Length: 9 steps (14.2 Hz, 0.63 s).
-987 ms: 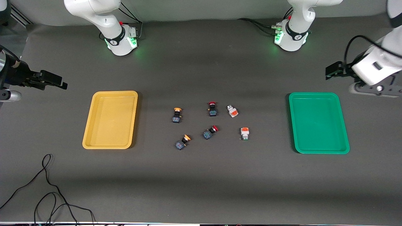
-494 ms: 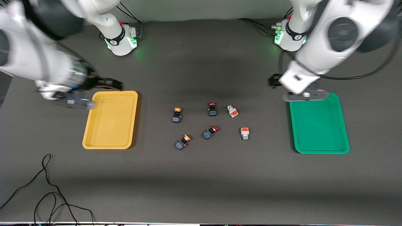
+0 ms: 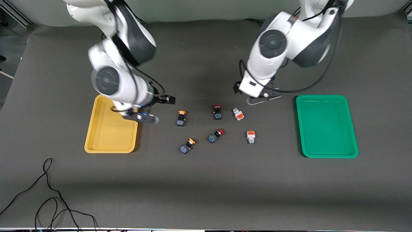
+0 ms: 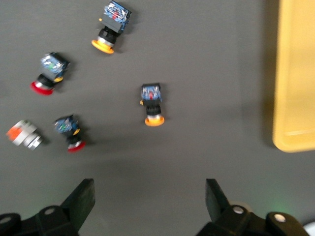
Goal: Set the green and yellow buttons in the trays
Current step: 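Grasp a yellow button with the right gripper while the left grasps a white button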
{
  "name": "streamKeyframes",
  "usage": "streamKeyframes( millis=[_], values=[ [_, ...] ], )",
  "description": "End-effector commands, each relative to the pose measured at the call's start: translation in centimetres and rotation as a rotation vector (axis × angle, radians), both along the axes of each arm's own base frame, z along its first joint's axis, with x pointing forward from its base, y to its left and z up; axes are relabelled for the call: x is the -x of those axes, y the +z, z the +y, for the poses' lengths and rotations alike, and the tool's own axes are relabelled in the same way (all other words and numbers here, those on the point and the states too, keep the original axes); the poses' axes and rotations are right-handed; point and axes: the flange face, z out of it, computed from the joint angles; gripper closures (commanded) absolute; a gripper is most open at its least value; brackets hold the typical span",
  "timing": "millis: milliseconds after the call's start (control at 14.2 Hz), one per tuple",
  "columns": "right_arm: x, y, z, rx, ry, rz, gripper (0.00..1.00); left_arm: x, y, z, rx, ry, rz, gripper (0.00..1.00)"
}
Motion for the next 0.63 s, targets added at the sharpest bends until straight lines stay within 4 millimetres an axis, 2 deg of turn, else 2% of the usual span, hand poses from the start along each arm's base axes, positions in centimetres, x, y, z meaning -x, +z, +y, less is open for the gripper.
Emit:
streamKeyframes(
  millis=[0,71,212,564],
  values=[
    [0.2,-8.0,1.0,0.031,-0.026,0.015,0.0,-0.9,-2.7,-0.2,-0.002,0.037,0.014,0.0],
    [0.3,-10.4,1.1,0.041,-0.028,0.042,0.0,-1.4,-4.2,-0.4,-0.004,0.041,0.017,0.0],
    [0.1,-14.1,1.3,0.009,-0.055,0.066,0.01,-2.0,-8.1,-0.7,-0.01,0.047,0.028,0.0],
    [0.4,-18.6,2.0,-0.011,-0.09,0.079,0.01,-2.0,-17.8,-0.5,-0.009,0.056,0.016,0.0]
  ],
)
